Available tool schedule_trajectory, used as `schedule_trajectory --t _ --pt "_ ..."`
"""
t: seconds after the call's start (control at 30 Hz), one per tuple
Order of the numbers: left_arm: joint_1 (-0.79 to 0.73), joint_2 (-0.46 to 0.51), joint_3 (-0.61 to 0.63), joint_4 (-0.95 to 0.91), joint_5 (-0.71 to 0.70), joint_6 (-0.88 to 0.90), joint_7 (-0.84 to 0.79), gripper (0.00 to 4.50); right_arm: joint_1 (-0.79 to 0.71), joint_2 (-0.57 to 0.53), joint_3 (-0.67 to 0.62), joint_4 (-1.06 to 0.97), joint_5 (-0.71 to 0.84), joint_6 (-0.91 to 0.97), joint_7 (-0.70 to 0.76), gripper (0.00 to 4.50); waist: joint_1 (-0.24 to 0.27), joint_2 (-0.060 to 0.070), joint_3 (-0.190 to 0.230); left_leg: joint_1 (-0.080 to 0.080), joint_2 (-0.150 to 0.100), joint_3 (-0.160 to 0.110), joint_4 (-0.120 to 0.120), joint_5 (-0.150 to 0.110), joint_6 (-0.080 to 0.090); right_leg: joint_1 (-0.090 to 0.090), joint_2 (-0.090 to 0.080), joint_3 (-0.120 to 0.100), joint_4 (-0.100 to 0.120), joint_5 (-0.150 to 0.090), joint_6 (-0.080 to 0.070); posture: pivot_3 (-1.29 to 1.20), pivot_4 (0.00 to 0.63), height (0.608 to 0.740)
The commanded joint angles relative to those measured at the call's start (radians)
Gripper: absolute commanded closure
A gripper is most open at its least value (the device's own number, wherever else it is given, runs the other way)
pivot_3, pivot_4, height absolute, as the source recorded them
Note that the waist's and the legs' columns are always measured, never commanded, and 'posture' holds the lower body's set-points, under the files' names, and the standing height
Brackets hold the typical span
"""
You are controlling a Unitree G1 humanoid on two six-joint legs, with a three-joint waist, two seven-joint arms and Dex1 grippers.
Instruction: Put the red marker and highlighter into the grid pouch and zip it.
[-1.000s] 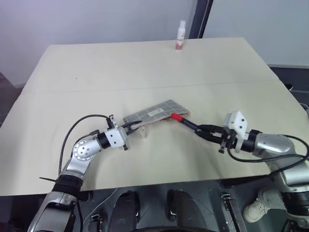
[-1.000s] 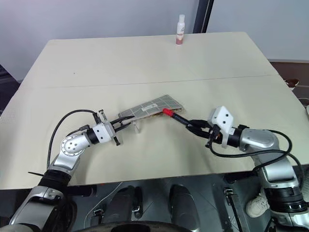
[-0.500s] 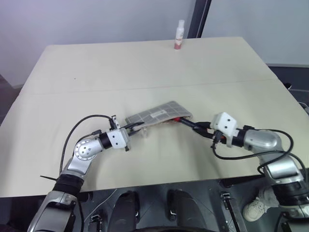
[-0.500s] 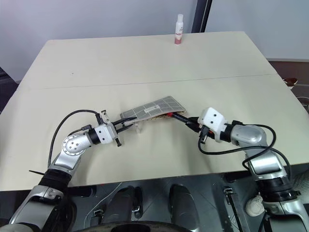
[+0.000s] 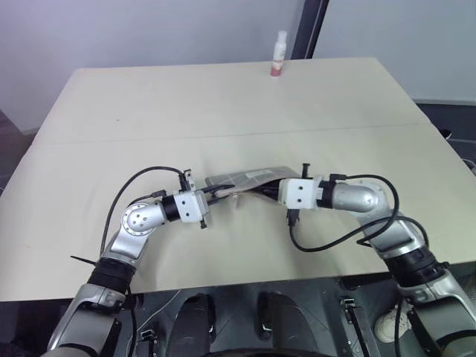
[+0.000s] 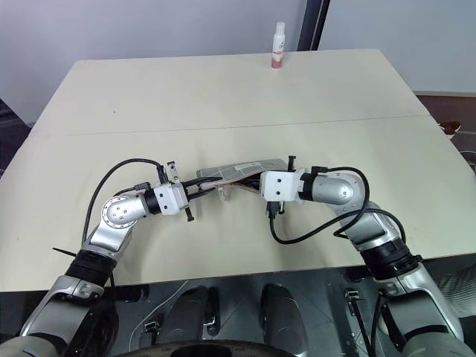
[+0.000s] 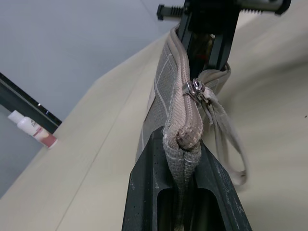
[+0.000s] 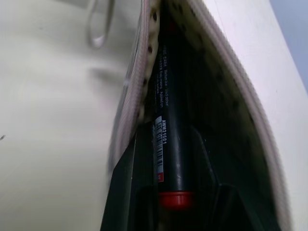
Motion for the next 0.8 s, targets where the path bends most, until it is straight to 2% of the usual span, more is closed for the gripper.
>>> schedule_trajectory --t 0.03,0.1,0.23,0.37,0.57,0.67,0.73,0.8 --pt "-0.019 -0.01 0.016 -0.026 -0.034 0.005 0.003 4.5 -0.019 0.017 0.014 -0.023 -0.01 -0.082 -0.005 4.07 -0.001 0.0 0.0 0.0 0.0 0.0 0.0 0.0 0.0 0.0 0.0 0.0 0.0 0.0 0.0 0.0 0.15 0.74" --pt "-0.019 -0.013 0.022 -0.024 -0.035 0.015 0.012 4.5 -0.007 0.017 0.006 -0.022 0.019 -0.06 0.019 4.07 -0.001 0.0 0.0 0.0 0.0 0.0 0.0 0.0 0.0 0.0 0.0 0.0 0.0 0.0 0.001 0.0 0.15 0.74" --pt "-0.019 -0.016 0.031 -0.025 -0.017 0.031 0.038 4.5 0.0 0.013 -0.053 -0.031 0.049 -0.05 -0.003 2.18 -0.002 0.0 0.0 0.0 0.0 0.0 0.0 0.0 0.0 0.0 0.0 0.0 0.001 0.0 0.001 0.0 0.15 0.74" --pt "0.0 -0.015 0.034 -0.039 -0.005 0.051 0.061 4.5 0.056 -0.006 -0.147 -0.137 0.165 0.044 0.006 0.24 0.001 0.0 0.0 0.0 0.0 0.0 0.0 0.0 0.0 0.0 0.0 0.0 0.001 0.0 0.001 0.0 0.15 0.74" --pt "0.013 -0.027 0.038 -0.026 0.077 0.057 0.153 4.5 0.196 -0.047 -0.301 -0.347 0.44 0.381 0.037 0.24 0.015 0.0 0.0 0.0 0.0 -0.001 0.0 0.0 0.0 0.0 0.0 0.0 0.0 0.0 0.001 0.0 0.15 0.74" --pt "-0.008 -0.045 0.031 0.004 0.101 0.056 0.189 4.5 0.204 -0.03 -0.365 -0.389 0.551 0.479 0.008 0.24 0.017 0.0 0.0 0.001 0.001 -0.002 0.001 0.0 0.0 0.001 0.0 0.0 0.001 0.001 -0.002 0.0 0.15 0.74" --pt "-0.025 -0.062 0.018 0.025 0.122 0.06 0.206 4.5 0.252 -0.028 -0.386 -0.44 0.685 0.624 0.008 0.24 0.02 0.0 0.0 0.001 0.001 -0.003 0.001 0.0 0.0 0.001 0.001 0.0 0.001 0.001 -0.002 0.0 0.15 0.74" --pt "-0.035 -0.072 0.006 0.036 0.148 0.058 0.218 4.5 0.338 -0.055 -0.359 -0.475 0.755 0.738 0.032 0.24 0.024 -0.002 -0.001 0.001 0.001 -0.004 0.001 0.0 0.0 0.002 0.001 0.0 0.001 0.001 -0.002 0.0 0.15 0.74"
